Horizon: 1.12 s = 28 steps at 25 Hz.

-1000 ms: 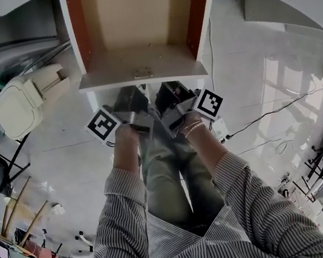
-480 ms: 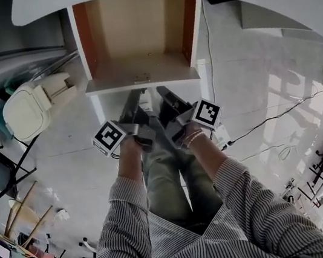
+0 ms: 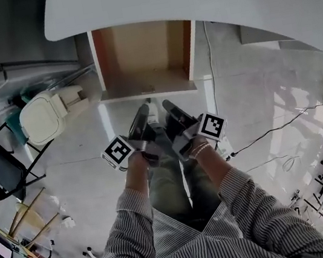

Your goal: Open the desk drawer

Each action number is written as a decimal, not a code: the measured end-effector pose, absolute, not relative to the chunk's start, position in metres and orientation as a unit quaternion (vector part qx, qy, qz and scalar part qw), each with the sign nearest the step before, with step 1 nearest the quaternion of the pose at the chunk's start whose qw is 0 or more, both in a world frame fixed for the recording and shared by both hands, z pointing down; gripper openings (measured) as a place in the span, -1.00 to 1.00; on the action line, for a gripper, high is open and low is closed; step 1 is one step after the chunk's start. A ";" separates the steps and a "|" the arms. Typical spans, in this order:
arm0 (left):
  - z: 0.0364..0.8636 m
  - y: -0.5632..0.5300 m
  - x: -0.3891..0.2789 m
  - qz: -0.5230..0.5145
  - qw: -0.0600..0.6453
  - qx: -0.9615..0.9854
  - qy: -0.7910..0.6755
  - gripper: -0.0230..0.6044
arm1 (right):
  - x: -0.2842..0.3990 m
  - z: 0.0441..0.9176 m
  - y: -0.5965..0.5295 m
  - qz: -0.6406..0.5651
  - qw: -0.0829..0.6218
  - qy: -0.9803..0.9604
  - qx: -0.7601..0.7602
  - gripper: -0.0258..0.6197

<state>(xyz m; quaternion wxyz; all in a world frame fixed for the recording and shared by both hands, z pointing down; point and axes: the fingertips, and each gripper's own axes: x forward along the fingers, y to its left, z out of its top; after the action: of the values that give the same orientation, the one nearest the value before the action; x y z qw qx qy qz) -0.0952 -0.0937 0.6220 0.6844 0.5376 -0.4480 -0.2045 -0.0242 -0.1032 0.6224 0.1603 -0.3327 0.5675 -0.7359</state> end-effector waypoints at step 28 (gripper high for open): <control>0.353 -0.128 -0.087 -0.165 0.530 0.729 -0.401 -0.84 | -0.021 0.352 -0.144 -0.608 0.193 0.708 -0.303 -0.85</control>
<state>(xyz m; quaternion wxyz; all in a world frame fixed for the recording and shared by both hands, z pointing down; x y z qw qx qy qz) -0.0872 -0.1282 0.3529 0.5296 0.7292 -0.4008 -0.1647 -0.0213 -0.1439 0.3519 0.1927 -0.3026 0.7085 -0.6078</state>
